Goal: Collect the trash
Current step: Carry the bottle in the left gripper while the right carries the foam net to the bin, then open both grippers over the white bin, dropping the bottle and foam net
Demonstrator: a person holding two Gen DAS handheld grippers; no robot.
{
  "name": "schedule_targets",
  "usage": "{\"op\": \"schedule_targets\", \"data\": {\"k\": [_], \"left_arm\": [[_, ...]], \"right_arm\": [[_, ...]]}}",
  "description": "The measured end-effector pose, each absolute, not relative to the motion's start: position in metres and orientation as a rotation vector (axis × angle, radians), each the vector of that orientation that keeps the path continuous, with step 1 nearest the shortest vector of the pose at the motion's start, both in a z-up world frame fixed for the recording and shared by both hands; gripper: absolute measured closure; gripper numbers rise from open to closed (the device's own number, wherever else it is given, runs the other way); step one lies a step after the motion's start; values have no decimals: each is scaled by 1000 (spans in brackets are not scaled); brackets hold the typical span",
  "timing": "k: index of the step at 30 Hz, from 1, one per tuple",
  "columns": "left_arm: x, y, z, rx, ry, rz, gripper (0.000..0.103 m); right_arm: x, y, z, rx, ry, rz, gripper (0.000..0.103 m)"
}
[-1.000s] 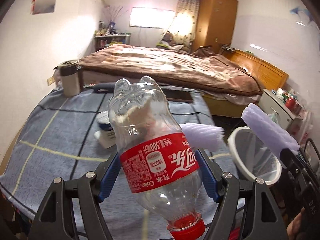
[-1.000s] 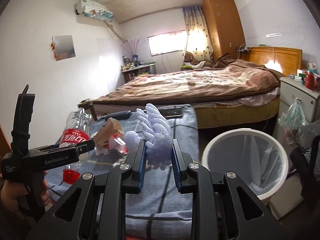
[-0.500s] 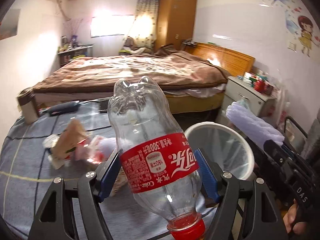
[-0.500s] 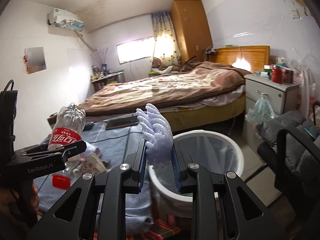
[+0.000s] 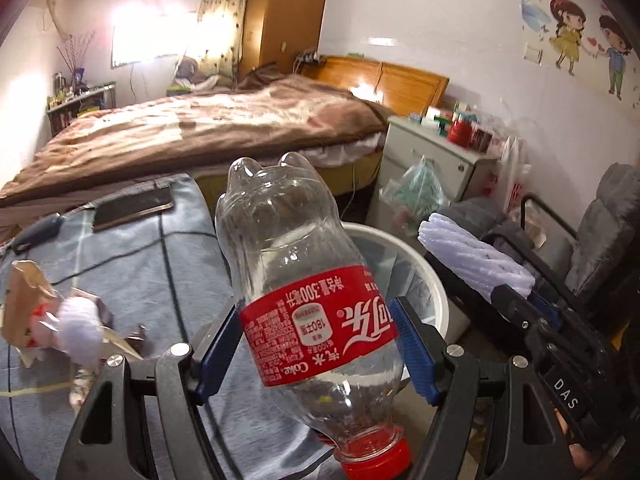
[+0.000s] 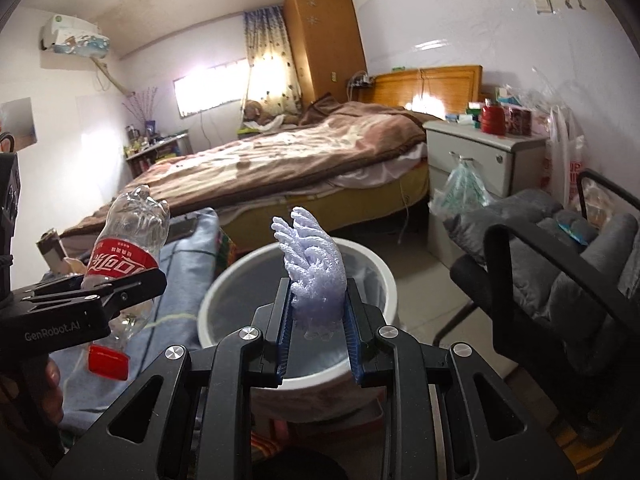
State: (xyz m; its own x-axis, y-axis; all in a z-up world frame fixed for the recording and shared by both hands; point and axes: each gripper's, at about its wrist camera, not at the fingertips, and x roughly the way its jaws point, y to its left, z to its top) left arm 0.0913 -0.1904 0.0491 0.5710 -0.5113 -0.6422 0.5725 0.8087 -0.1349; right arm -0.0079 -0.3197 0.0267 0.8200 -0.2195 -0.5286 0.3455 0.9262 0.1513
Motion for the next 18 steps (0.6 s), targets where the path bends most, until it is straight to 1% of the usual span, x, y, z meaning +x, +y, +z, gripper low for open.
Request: {"op": "schedule_targets", "data": {"k": [7, 16, 18], "left_arm": [[107, -222, 30, 139, 786, -643, 27], [128, -236, 13, 158, 843, -633, 27], [134, -238, 8, 162, 875, -624, 27]], "right_arm": [[6, -332, 16, 239, 592, -312, 77], [27, -343, 3, 237, 661, -312, 77], [30, -342, 1, 225, 675, -310, 75]]}}
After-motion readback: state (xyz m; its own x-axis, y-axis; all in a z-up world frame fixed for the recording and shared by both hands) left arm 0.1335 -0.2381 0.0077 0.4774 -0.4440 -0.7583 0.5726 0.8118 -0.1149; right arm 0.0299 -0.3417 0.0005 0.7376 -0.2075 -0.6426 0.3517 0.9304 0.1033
